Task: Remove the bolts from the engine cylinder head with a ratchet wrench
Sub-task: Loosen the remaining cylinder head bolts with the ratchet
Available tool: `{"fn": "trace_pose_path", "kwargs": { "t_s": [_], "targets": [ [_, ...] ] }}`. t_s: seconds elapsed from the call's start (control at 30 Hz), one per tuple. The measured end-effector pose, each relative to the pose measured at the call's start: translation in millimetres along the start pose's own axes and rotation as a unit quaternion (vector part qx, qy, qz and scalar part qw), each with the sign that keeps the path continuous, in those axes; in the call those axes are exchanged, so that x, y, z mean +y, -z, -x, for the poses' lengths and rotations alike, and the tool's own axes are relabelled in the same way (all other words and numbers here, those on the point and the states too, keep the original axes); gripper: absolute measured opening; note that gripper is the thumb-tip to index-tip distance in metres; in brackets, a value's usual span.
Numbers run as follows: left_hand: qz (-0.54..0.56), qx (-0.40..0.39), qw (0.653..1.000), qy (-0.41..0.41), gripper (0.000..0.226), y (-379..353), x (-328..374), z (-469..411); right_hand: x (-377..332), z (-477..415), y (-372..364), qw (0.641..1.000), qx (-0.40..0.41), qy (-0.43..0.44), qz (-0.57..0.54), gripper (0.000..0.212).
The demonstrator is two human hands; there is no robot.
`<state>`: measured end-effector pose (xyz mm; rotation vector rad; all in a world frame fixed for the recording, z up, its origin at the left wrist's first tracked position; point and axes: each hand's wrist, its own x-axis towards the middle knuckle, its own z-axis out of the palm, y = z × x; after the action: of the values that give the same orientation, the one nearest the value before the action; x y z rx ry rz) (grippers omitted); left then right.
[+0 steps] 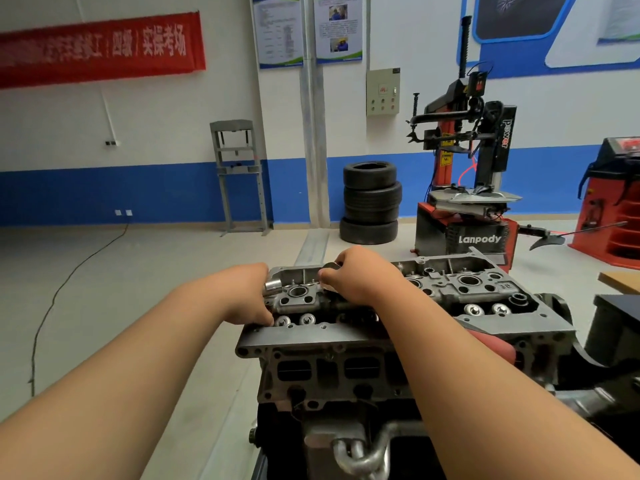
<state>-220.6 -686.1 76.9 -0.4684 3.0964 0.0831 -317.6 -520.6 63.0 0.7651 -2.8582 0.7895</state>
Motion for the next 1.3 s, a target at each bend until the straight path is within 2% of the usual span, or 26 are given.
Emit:
{"fn": "trace_pose_path", "kwargs": {
  "t_s": [0.13, 0.23, 0.4, 0.47, 0.53, 0.63, 0.77, 0.87, 1.0, 1.2, 1.3],
  "targets": [
    [0.004, 0.012, 1.000, -0.015, 0.034, -2.8, -1.5, -4.1, 1.1, -0.4, -2.0, 1.000, 0.002, -0.004, 0.004, 0.034],
    [0.044, 0.052, 0.997, -0.028, 0.033, -2.9, -6.0, -2.1, 0.8, -0.4, -1.2, 1.000, 0.006, -0.006, 0.015, 0.037],
    [0.224, 0.107, 0.967, -0.057, 0.021, -10.5, -14.7, 7.4, -7.5, 8.1, 2.6, 0.991, -0.004, 0.027, 0.128, 0.040],
    [0.285, 0.111, 0.950, -0.057, 0.024, -14.9, -16.3, 12.3, -12.9, 8.3, 14.2, 0.989, -0.070, 0.018, 0.126, 0.040],
    [0.342, 0.108, 0.932, -0.061, 0.025, -15.7, -17.5, 15.5, -18.0, 7.8, 31.7, 0.987, -0.148, -0.019, 0.061, 0.039],
    [0.379, 0.109, 0.915, -0.081, 0.017, -9.5, -16.1, 16.3, -30.4, 10.7, 51.4, 0.957, -0.211, -0.083, -0.181, 0.037],
    [0.395, 0.138, 0.902, -0.108, 0.025, 0.7, -9.2, 14.7, -50.5, 10.4, 64.2, 0.904, -0.246, -0.022, -0.348, 0.041],
    [0.428, 0.143, 0.883, -0.129, 0.034, 7.1, -6.9, 12.2, -52.7, 7.5, 64.9, 0.889, -0.236, 0.025, -0.392, 0.035],
    [0.438, 0.088, 0.881, -0.155, 0.028, 11.8, -1.8, 8.6, -48.8, -1.0, 58.2, 0.856, -0.254, 0.038, -0.448, 0.026],
    [0.462, 0.030, 0.871, -0.161, 0.028, 14.4, 3.2, 0.3, -44.9, -16.7, 68.8, 0.849, -0.296, 0.063, -0.433, 0.030],
    [0.518, 0.011, 0.838, -0.171, 0.032, 15.3, 4.6, -3.4, -44.7, -22.3, 72.3, 0.853, -0.320, 0.073, -0.405, 0.024]
  ]
}}
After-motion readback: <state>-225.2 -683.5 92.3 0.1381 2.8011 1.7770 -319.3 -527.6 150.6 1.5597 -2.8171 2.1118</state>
